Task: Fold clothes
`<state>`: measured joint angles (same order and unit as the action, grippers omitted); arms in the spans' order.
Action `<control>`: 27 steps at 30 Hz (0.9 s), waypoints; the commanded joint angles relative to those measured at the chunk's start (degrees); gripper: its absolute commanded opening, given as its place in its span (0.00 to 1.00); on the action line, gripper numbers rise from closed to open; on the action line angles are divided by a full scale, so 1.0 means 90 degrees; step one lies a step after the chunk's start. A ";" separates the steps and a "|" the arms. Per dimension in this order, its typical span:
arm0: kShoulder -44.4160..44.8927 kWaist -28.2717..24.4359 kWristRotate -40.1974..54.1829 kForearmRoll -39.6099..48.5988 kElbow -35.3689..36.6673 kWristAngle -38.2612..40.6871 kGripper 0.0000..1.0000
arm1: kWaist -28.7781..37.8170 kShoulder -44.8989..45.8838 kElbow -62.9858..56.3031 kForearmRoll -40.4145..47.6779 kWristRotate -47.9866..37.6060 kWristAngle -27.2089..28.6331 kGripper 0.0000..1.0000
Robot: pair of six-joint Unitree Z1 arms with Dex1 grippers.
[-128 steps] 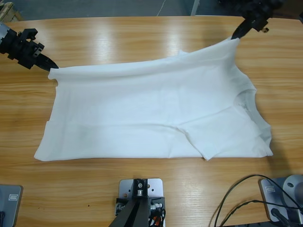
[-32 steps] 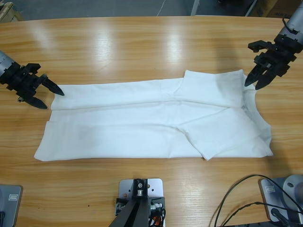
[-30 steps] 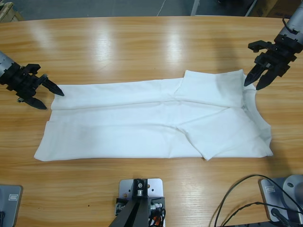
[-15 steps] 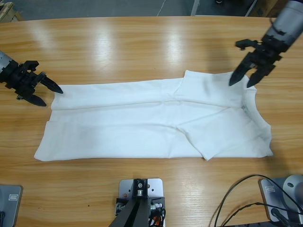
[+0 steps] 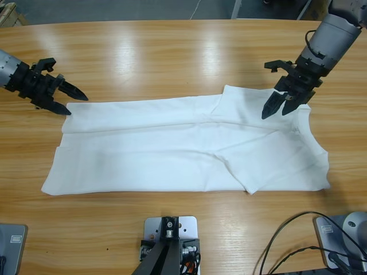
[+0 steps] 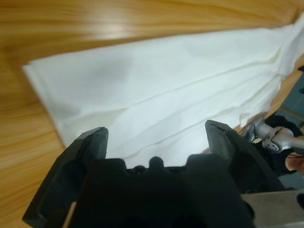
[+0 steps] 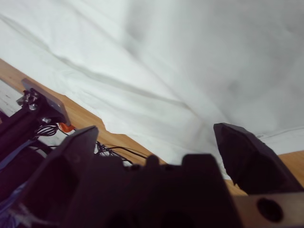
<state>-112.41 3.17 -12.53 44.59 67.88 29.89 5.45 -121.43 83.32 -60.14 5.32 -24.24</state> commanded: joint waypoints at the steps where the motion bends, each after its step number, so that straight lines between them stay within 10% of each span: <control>1: -0.0485 0.0097 -0.0048 -0.0111 -0.0241 -0.0151 0.78 | 0.0068 0.0103 -0.0238 0.0061 -0.0044 -0.0043 1.00; 19: -0.0205 0.0097 -0.0218 -0.0045 -0.0355 -0.0977 0.76 | 0.0088 0.0084 -0.0303 0.0070 -0.0044 -0.0051 1.00; 27: -0.0205 0.0128 -0.0145 -0.0062 -0.0374 -0.0870 0.00 | 0.0088 0.0074 -0.0303 0.0070 -0.0052 -0.0051 0.89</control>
<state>-113.48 3.73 -14.13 44.19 66.05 21.41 5.56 -121.40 82.42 -60.10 5.30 -24.24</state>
